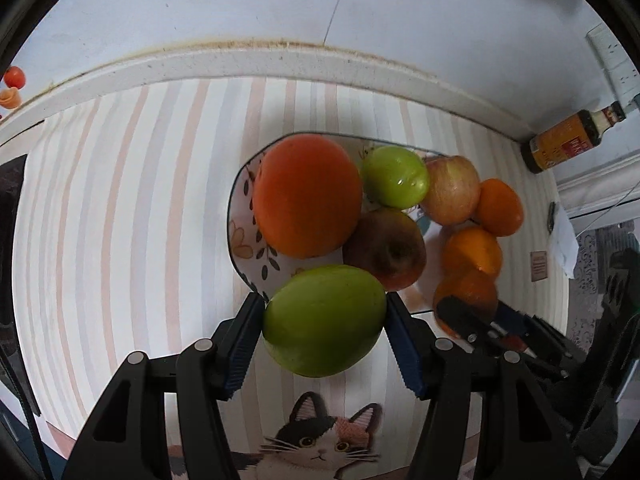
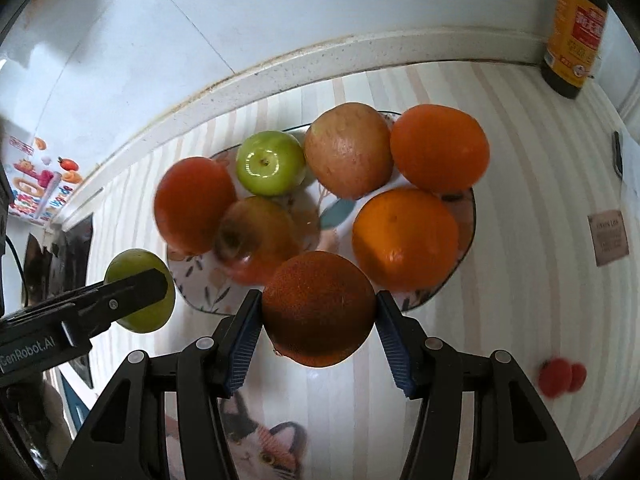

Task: Organize fruits
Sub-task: 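Lower the green apple onto the plate with the left tool while the right tool lowers the orange, then open both tools and withdraw them from the plate, then grasp one red tomato with the left tool while the right tool grasps the other tomato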

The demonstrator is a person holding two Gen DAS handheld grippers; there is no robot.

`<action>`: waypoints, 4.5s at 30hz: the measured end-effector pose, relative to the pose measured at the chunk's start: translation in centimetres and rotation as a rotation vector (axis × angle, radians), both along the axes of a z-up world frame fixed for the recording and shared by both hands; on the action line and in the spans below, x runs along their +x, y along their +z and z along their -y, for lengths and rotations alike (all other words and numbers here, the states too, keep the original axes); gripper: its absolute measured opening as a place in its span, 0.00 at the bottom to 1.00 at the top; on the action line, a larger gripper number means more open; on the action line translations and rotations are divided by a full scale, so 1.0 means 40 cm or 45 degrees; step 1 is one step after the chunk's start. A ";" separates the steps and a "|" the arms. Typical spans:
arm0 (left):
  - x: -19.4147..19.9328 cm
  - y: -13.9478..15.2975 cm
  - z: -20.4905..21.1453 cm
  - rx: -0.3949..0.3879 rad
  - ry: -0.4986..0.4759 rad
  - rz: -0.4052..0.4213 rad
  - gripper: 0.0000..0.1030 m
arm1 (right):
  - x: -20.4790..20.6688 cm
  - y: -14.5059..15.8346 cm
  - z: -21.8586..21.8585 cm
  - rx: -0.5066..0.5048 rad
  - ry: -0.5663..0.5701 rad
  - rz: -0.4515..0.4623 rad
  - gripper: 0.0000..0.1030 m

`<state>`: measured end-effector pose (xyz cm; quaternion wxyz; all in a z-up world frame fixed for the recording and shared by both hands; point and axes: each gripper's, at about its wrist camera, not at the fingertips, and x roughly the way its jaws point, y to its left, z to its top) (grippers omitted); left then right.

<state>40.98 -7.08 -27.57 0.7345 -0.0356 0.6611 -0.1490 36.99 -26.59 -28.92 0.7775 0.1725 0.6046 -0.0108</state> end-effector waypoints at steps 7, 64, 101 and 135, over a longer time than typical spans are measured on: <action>0.009 -0.045 -0.005 -0.022 0.024 -0.053 0.57 | 0.074 0.033 0.038 0.068 -0.064 0.049 0.58; -0.371 0.444 -0.093 0.159 0.032 0.535 0.88 | -0.343 0.536 -0.111 -0.370 0.013 0.324 0.95; -0.373 0.500 0.005 0.149 -0.002 0.618 1.00 | -0.383 0.523 0.004 -0.119 -0.100 0.354 0.95; -0.288 -0.103 0.581 0.341 -0.525 0.049 1.00 | -0.367 -0.117 0.489 0.273 -0.444 0.064 0.21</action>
